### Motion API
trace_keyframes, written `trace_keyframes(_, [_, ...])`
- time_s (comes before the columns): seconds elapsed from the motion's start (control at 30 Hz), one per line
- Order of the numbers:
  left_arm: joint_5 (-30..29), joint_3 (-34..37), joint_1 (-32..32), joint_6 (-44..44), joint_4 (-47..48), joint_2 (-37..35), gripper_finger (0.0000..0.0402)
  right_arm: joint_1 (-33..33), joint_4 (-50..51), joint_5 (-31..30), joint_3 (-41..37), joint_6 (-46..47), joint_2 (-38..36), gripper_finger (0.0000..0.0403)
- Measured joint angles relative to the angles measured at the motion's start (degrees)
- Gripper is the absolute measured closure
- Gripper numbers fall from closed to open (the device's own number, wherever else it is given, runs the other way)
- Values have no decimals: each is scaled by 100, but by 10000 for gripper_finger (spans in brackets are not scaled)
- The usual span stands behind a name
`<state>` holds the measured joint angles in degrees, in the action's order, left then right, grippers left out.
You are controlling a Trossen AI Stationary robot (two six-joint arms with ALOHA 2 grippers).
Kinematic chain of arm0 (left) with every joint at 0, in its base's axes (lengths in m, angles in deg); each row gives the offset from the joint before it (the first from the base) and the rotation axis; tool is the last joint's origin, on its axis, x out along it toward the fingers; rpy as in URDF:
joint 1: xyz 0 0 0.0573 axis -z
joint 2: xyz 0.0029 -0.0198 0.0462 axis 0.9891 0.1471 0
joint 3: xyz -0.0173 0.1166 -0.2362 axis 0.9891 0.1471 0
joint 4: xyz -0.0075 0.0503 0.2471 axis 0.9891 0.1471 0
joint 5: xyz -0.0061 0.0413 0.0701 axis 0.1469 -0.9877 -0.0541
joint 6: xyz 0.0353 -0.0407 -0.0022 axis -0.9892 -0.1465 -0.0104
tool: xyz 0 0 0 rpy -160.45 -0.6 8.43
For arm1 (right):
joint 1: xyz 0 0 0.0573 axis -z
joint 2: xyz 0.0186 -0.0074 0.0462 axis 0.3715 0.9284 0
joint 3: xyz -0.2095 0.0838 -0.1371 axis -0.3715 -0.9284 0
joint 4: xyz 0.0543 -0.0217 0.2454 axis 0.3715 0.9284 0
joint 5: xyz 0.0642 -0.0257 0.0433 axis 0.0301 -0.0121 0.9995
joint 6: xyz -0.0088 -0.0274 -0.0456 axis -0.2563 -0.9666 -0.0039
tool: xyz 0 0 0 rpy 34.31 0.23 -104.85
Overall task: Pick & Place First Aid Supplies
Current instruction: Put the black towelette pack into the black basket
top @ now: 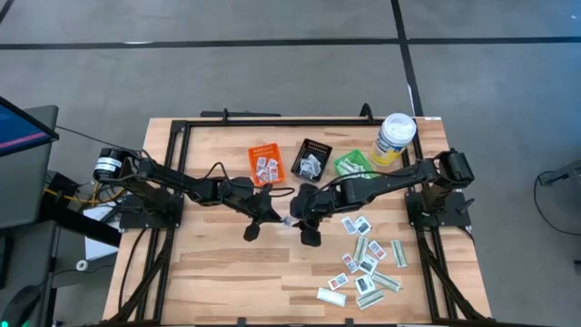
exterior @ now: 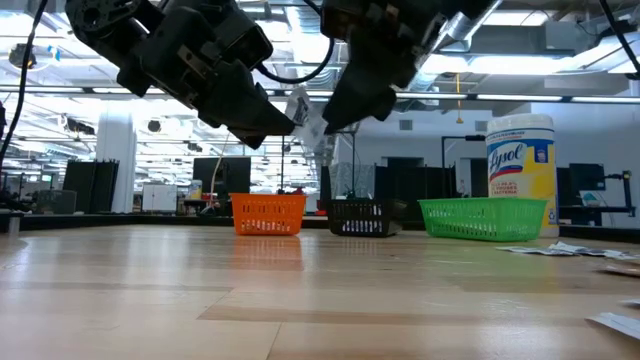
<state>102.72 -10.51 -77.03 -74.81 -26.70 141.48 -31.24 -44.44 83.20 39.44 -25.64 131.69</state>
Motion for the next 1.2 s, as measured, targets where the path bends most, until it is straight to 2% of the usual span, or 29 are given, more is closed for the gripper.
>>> trace_keyframes(0.13, [2,0,3,0,-1,0,395,63,-366,0,0,3,0,269])
trace_keyframes(0.47, [-64,0,2,0,-1,0,394,173,-140,-15,0,5,7,272])
trace_keyframes(0.6, [-261,0,0,0,-1,0,394,169,-313,-15,0,4,7,301])
trace_keyframes(0.83, [-500,0,3,0,12,0,394,170,-59,-24,0,5,7,394])
trace_keyframes(0.97, [-912,0,0,-2,39,0,394,133,468,-81,0,215,7,394])
trace_keyframes(1.2, [-1055,0,0,0,39,0,394,76,1486,-635,-2,696,11,401])
